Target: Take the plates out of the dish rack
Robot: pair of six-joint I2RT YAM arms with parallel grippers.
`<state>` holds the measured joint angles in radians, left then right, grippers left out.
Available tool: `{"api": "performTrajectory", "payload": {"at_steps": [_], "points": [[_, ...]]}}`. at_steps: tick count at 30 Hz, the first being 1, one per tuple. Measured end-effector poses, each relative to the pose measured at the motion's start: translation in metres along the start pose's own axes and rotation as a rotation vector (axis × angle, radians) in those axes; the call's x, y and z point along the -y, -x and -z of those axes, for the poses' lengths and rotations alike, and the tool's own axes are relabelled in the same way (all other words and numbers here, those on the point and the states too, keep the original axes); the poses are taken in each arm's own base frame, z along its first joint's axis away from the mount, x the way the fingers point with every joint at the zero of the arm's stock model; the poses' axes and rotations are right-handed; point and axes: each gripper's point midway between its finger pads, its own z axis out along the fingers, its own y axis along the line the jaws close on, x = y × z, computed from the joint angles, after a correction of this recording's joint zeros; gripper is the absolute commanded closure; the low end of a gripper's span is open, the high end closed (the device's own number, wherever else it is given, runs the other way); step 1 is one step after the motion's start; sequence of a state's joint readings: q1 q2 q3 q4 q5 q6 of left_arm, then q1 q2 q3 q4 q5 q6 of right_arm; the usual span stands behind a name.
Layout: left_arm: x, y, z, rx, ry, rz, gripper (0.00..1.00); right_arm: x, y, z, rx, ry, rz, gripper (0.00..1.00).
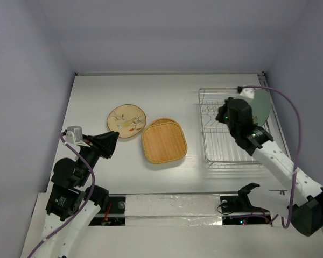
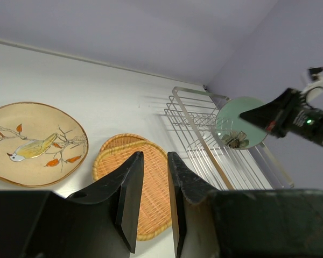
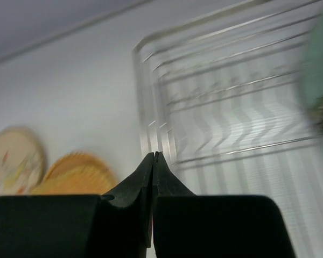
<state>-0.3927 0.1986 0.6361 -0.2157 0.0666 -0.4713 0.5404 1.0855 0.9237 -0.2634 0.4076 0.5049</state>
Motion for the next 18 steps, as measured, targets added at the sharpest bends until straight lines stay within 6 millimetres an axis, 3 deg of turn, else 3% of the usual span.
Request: {"api": "performTrajectory", "payload": {"at_steps": [3,5,6,8,10,14,18], "points": [[0.001,0.000,0.001,0.001,-0.004,0.000,0.80,0.060,0.050,0.012,0.143,-0.206,-0.053,1.00],[0.002,0.001,0.002,0.004,-0.009,0.000,0.80,0.111,0.070,0.022,0.205,-0.369,-0.081,0.97],[0.003,0.001,0.002,0.006,-0.013,0.000,0.80,0.134,0.076,0.028,0.224,-0.448,-0.093,0.91],[0.004,0.003,0.004,0.012,-0.022,-0.001,0.80,0.173,0.081,0.038,0.244,-0.583,-0.117,0.58],[0.006,0.003,0.005,0.016,-0.030,-0.001,0.80,0.196,0.081,0.045,0.245,-0.669,-0.129,0.37],[0.008,0.004,0.007,0.016,-0.045,-0.002,0.80,0.228,0.076,0.046,0.214,-0.769,-0.143,0.34],[0.010,0.005,0.009,0.021,-0.054,-0.003,0.79,0.257,0.060,0.026,0.113,-0.845,-0.121,0.36]]}}
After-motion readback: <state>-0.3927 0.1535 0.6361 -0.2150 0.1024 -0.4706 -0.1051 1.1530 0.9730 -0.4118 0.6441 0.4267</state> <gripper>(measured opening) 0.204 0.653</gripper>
